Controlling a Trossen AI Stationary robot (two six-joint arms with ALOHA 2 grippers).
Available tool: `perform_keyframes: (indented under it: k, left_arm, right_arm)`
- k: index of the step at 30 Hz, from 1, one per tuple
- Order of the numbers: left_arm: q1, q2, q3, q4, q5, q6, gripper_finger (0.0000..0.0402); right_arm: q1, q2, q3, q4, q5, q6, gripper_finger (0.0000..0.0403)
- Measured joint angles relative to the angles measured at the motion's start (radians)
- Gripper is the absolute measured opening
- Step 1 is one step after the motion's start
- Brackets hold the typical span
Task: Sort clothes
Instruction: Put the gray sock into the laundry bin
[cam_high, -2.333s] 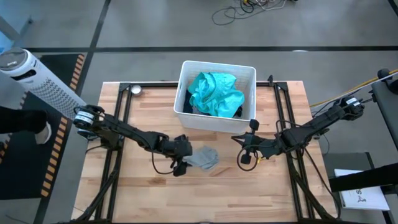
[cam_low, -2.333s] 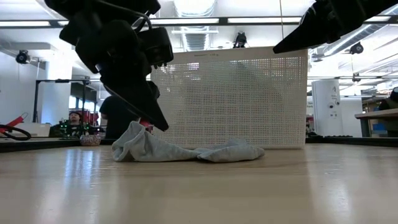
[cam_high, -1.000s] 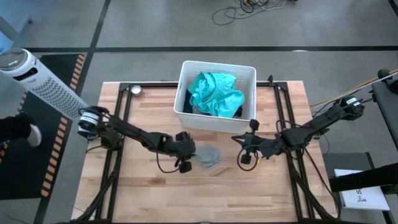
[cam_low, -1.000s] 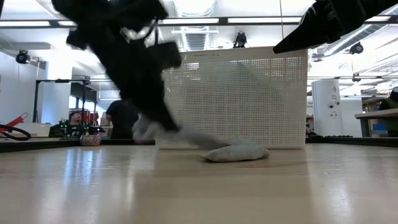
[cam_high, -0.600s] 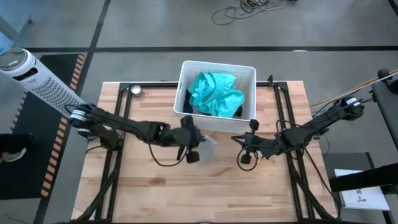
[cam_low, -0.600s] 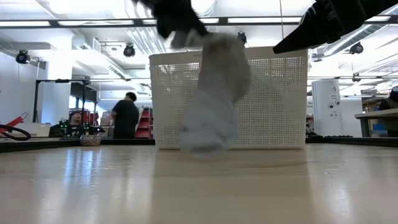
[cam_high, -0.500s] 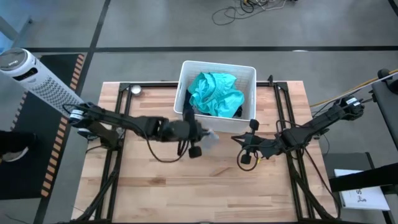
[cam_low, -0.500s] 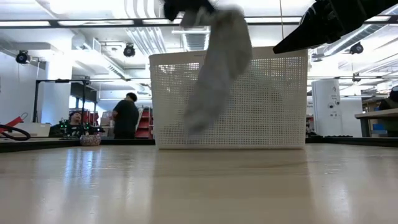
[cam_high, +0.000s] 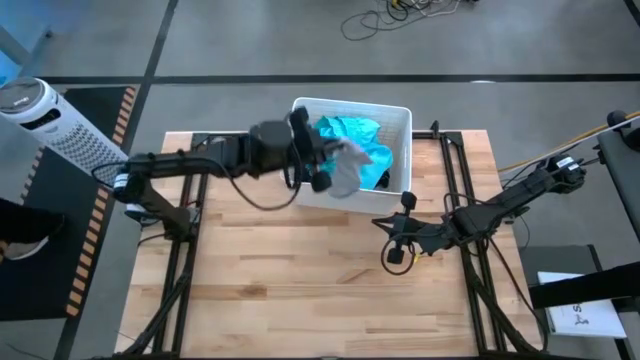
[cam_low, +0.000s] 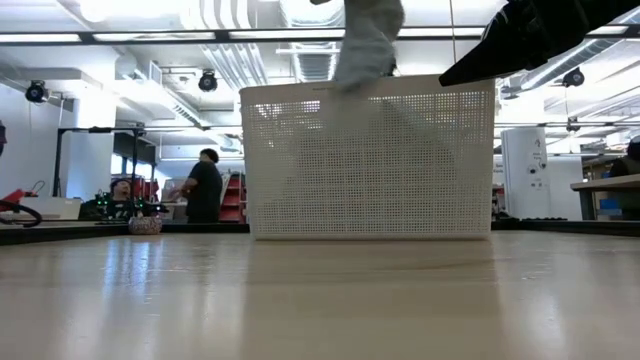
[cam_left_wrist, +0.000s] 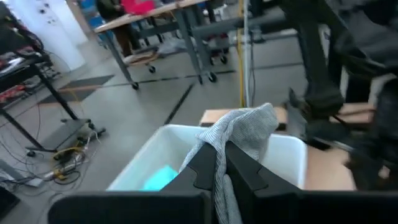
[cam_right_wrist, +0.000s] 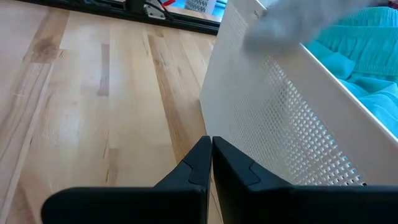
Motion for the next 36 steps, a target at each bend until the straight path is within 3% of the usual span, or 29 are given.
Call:
perform_keyframes:
  k: [6,13,17,22,27,36]
  left_arm:
    - [0.132,0.0,0.021,0.007,0.045,-0.001,0.0001]
    - [0.251,0.009,-0.04,0.007,0.119,-0.074,0.0001]
    - [0.285,0.047,-0.082,0.012,0.197,-0.104,0.0001]
    - [0.288,0.12,-0.111,0.005,0.208,-0.125,0.0011]
    - [0.277,0.162,-0.111,0.015,0.209,-0.117,0.0055]
    - [0.252,0.12,-0.109,0.024,0.195,-0.113,0.0191]
  right_arm:
    - [0.0,0.0,0.0,0.0,0.0,-0.002,0.0]
    - [0.0,0.0,0.0,0.0,0.0,-0.006,0.0]
    - [0.0,0.0,-0.001,0.0,0.0,-0.006,0.0]
    - [0.0,0.0,-0.001,0.0,0.0,-0.006,0.0]
    - [0.0,0.0,-0.001,0.0,-0.024,-0.003,0.0]
    - [0.0,0.0,-0.002,0.001,-0.024,0.016,0.0]
